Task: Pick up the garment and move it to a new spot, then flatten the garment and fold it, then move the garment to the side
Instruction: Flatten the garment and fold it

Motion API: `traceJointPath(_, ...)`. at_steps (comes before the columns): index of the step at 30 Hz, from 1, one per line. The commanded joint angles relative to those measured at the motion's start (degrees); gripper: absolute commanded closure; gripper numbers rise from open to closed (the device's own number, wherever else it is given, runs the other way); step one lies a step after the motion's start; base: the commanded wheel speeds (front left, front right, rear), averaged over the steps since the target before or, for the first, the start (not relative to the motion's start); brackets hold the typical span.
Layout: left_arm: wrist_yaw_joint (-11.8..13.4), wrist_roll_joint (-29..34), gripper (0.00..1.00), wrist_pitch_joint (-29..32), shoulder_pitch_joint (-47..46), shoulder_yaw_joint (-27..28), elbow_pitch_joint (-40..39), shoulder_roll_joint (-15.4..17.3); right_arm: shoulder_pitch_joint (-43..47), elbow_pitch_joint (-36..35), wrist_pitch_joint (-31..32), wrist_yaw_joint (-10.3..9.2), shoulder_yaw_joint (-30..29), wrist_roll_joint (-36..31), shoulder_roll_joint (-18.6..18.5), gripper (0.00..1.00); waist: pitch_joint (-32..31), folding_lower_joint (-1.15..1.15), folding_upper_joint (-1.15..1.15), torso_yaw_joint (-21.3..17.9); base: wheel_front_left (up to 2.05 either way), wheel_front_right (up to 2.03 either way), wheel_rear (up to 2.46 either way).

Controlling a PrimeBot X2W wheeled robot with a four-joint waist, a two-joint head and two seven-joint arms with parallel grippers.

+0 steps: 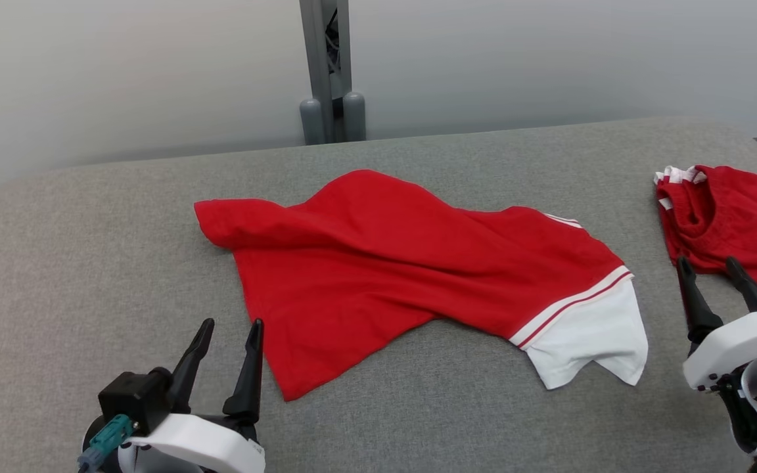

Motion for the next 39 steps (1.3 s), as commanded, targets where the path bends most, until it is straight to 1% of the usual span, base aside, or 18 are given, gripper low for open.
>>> traceJointPath(1, 0.5, -0.3, 0.0, -0.1, 0.9, 0.8, -0.6, 0.5, 1.3, -1.7, -0.6, 0.01, -0.6, -1.1, 0.7, 0.0, -1.2, 0.0, 0.0, -1.2, 0.0, 0.0, 0.0)
traceJointPath(2, 0.7, -0.4, 0.0, -0.2, 1.5, 1.3, -1.1, 0.8, 1.9, -3.4, -0.8, 0.01, -1.1, -2.0, 1.5, 0.0, -1.7, 0.0, 0.0, -1.6, 0.0, 0.0, 0.0)
traceJointPath(3, 1.1, -0.7, 0.0, -0.2, 2.8, 2.3, -2.0, 1.1, 3.2, -6.9, -0.9, 0.01, -1.7, -3.7, 3.0, 0.0, -2.6, 0.0, 0.0, -2.3, 0.0, 0.0, 0.0)
traceJointPath(4, 1.1, -0.7, 0.0, -0.2, 2.8, 2.3, -2.0, 1.1, 3.2, -6.9, -0.9, 0.01, -1.7, -3.7, 3.0, 0.0, -2.6, 0.0, 0.0, -2.3, 0.0, 0.0, 0.0)
traceJointPath(8, 1.5, -1.2, 0.0, -0.3, 5.8, 5.6, -4.5, 1.0, 6.7, -14.4, -1.5, 0.01, -3.3, -7.4, 6.1, 0.0, -4.0, 0.0, 0.0, -3.5, 0.0, 0.0, 0.0)
traceJointPath(12, 1.5, -0.5, 0.0, -0.2, 9.1, 9.4, -6.3, 0.1, 10.4, -21.6, -2.0, 0.01, -5.0, -11.6, 9.2, 0.0, -4.8, 0.0, 0.0, -4.0, 0.0, 0.0, 0.0)
traceJointPath(17, 0.8, 1.0, 0.0, -0.2, 12.6, 13.7, -7.4, -1.3, 14.7, -28.1, -1.0, 0.01, -5.1, -14.0, 11.3, 0.0, -5.3, 0.0, 0.0, -3.9, 0.0, 0.0, 0.0)
traceJointPath(20, 0.1, 3.4, 0.0, -0.2, 15.0, 15.6, -7.2, -1.9, 16.9, -30.5, 0.1, 0.01, -4.1, -14.4, 11.8, 0.0, -5.6, 0.0, 0.0, -3.4, 0.0, 0.0, 0.0)
traceJointPath(28, -1.6, 6.1, 0.0, -0.2, 16.8, 16.0, -5.9, -3.6, 19.2, -31.0, 0.6, 0.01, -4.0, -12.9, 12.0, 0.0, -5.9, 0.0, 0.0, -1.7, 0.0, 0.0, 0.0)
traceJointPath(39, -1.7, 6.9, 0.0, -0.3, 16.7, 15.3, -5.2, -3.5, 19.3, -30.4, 0.4, 0.01, -3.9, -12.1, 12.0, 0.0, -6.2, 0.0, 0.0, -1.0, 0.0, 0.0, 0.0)
